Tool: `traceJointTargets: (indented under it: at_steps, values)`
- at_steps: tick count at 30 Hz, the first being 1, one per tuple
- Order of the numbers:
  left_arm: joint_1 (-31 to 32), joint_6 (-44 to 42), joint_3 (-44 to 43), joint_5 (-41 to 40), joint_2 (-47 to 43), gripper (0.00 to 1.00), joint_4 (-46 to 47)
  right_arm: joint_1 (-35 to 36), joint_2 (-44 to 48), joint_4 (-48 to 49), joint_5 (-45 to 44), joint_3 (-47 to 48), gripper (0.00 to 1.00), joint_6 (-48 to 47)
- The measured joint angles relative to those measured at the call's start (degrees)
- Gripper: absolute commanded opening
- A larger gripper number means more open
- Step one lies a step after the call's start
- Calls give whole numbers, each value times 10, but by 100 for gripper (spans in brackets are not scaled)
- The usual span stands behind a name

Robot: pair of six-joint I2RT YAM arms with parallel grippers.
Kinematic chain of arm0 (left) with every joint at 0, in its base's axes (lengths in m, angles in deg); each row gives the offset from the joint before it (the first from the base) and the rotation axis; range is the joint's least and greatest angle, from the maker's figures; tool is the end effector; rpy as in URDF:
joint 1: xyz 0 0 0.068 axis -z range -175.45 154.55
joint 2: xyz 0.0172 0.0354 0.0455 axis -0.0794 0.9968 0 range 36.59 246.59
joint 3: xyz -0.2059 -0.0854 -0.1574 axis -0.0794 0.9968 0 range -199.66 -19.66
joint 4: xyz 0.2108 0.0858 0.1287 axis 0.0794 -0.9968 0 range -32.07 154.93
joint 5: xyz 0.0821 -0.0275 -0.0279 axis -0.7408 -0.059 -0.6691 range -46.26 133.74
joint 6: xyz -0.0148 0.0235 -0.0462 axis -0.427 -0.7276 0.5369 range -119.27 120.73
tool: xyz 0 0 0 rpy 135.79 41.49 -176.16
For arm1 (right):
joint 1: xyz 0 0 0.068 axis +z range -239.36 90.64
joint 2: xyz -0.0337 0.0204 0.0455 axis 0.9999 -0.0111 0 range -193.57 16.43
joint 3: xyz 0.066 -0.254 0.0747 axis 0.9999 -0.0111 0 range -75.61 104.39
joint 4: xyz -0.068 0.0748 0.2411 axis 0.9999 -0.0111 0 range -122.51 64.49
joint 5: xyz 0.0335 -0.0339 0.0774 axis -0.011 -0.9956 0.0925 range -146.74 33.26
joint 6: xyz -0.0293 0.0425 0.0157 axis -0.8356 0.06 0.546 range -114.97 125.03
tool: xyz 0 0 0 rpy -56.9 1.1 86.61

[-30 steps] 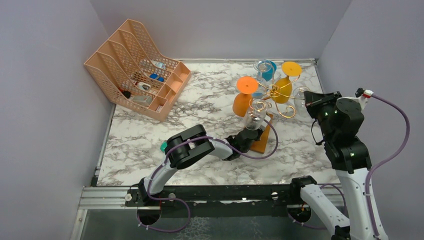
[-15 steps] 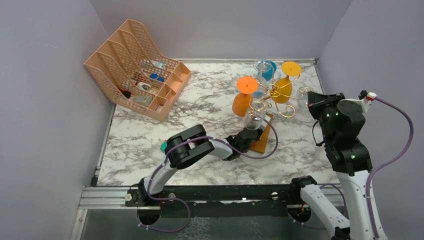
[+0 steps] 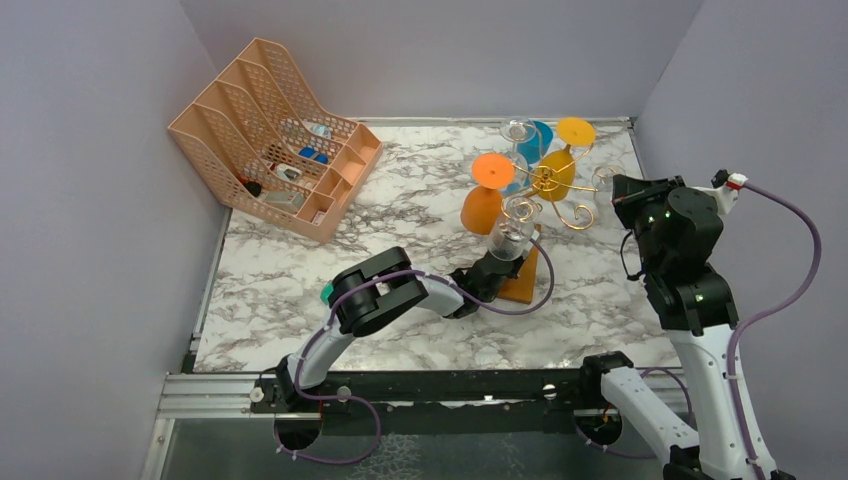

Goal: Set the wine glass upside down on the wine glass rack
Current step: Turn the wine glass upside down at the wine rack.

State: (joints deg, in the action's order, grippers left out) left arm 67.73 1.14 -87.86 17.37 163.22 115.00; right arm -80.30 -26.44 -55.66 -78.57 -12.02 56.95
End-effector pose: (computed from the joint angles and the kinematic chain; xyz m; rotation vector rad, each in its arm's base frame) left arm 0.2224 -0.4049 0.1327 0.5869 1.6170 -0.4316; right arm 0.1404 0.0090 0.4184 0.8912 1.5002 0.4546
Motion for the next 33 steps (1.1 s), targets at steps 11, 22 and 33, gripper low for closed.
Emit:
traceJointTargets:
  at_steps: [11,22,33]
  values:
    - [-1,-4,7,17,0,0,12,3,0,-1,-17,0,1,47]
    - [-2,-9,13,31,0,0,27,4,-30,-5,-42,19,1,86]
    - [-2,-13,22,46,0,0,42,4,-37,-8,-59,21,1,126]
